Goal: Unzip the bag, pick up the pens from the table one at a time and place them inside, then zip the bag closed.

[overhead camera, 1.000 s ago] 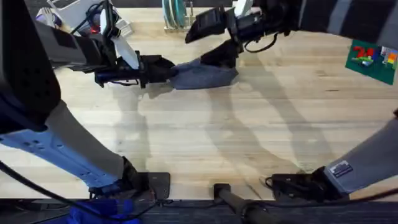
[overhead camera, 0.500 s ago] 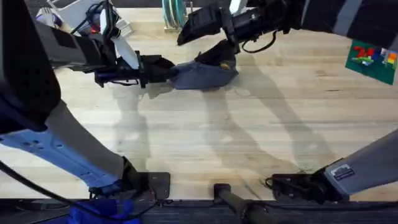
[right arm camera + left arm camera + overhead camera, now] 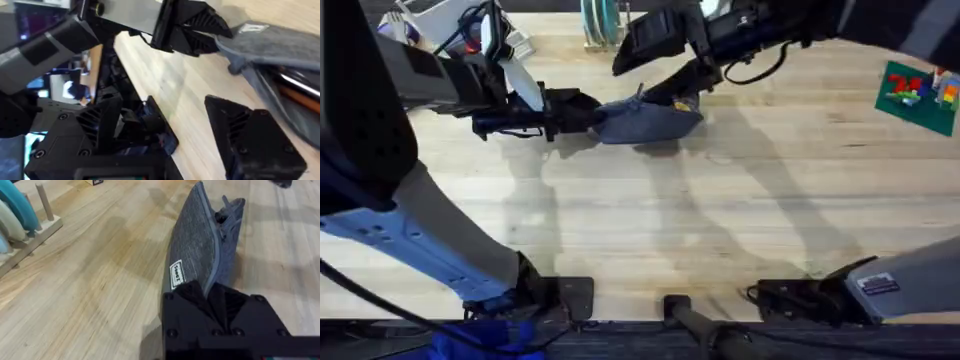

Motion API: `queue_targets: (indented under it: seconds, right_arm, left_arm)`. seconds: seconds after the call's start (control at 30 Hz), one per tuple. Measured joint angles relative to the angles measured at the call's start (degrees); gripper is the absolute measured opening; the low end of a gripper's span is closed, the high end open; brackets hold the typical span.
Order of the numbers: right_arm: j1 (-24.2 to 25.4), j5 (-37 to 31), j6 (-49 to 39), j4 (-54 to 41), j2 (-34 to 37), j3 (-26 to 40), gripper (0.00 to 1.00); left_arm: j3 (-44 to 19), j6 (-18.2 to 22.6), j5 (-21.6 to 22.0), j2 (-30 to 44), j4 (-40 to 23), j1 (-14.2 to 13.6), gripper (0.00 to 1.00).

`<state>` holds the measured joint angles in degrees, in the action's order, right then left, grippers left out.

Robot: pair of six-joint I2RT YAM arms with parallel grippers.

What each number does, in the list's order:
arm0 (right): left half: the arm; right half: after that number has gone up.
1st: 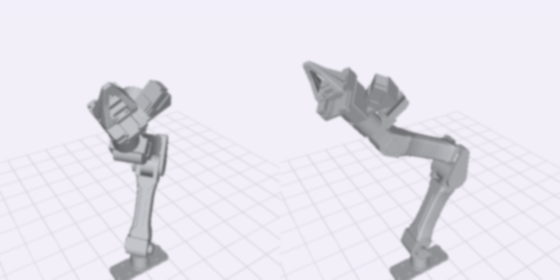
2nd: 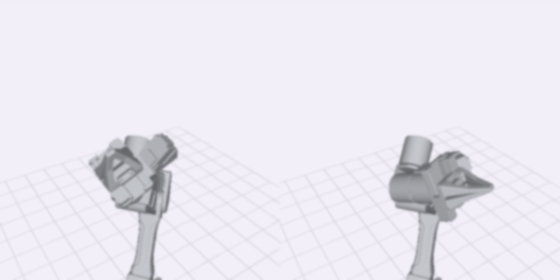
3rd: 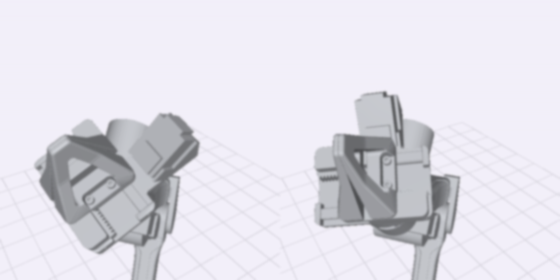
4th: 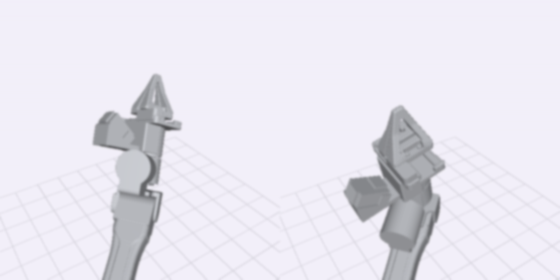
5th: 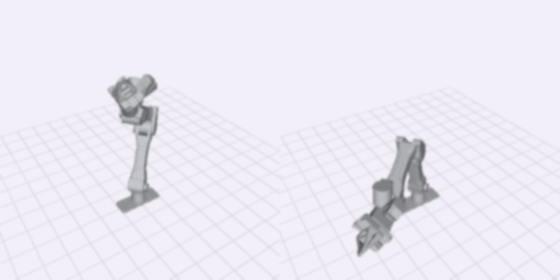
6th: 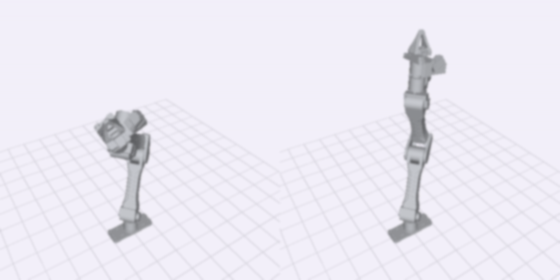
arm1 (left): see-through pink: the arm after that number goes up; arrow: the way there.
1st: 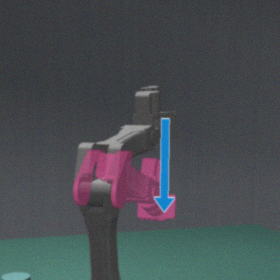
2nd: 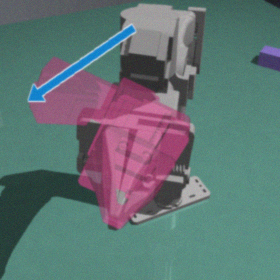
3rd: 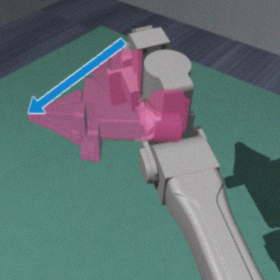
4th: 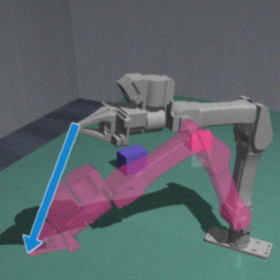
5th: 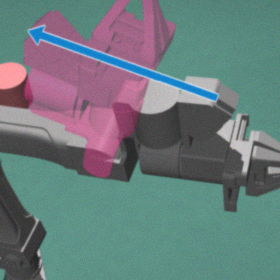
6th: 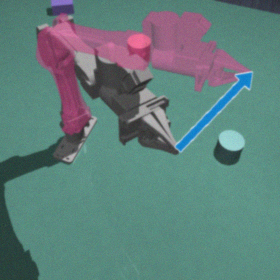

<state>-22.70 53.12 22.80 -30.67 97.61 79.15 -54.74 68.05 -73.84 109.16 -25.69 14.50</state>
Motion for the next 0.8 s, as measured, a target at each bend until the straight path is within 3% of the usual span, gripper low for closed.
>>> queue_targets:
  seconds: [0.37, 0.8]
  right_arm:
    - [-0.46, -16.77, -2.03, -11.82, -6.53, 0.13, 0.995]
    - [-6.35, -39.11, -0.10, -23.41, -7.76, 4.46, 0.995]
  left_arm:
    - [0.00, 0.00, 0.02, 0.00, 0.00, 0.00, 0.041]
    - [0.00, 0.00, 0.02, 0.00, 0.00, 0.00, 0.042]
